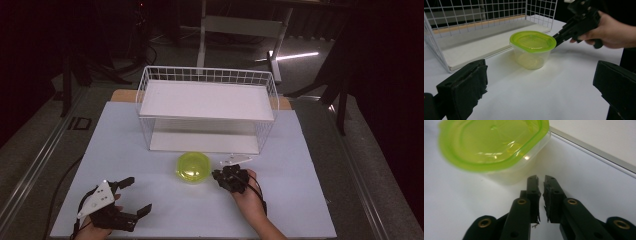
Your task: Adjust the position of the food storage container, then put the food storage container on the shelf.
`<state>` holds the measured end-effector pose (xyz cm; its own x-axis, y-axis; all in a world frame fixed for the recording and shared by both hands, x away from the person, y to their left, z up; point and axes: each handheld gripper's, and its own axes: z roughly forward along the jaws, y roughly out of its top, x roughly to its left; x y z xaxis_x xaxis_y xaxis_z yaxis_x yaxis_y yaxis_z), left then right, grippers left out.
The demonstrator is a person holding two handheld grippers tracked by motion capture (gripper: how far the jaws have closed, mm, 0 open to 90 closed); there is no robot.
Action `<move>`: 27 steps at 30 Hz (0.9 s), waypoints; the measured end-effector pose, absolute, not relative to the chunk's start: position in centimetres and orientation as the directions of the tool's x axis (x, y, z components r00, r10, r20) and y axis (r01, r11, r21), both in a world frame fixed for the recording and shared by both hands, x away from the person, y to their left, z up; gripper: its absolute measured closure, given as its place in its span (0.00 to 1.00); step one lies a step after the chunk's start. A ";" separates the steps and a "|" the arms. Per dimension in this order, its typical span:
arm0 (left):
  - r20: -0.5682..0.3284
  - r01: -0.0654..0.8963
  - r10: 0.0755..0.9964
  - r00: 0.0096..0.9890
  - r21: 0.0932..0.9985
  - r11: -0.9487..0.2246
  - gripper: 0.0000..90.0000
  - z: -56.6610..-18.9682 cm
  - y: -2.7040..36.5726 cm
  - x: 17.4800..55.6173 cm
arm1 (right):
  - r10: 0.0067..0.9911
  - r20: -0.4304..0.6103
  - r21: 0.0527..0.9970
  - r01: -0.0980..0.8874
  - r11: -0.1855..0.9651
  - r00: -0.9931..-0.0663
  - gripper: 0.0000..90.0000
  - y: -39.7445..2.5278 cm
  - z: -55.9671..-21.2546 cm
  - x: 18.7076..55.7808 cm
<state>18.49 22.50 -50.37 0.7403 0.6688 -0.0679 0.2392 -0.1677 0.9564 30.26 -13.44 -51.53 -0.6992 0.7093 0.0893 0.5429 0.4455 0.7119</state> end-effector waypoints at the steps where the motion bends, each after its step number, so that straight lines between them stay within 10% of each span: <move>1: -0.064 0.233 0.667 0.742 0.958 -0.167 0.01 -50.3 22.4 18.5 | 0.708 0.092 0.716 0.541 0.442 -0.700 0.87 -13.7 -51.4 30.0; 15: -0.153 0.338 0.640 0.753 0.925 -0.177 0.01 -48.1 20.8 19.0 | 0.623 0.116 0.813 0.434 0.388 -0.773 0.18 -15.1 -48.0 26.1; 27: -0.160 0.328 0.612 0.775 0.929 -0.172 0.01 -45.8 19.3 21.1 | 0.587 0.062 0.867 0.335 0.368 -0.807 0.24 -14.5 -45.1 25.7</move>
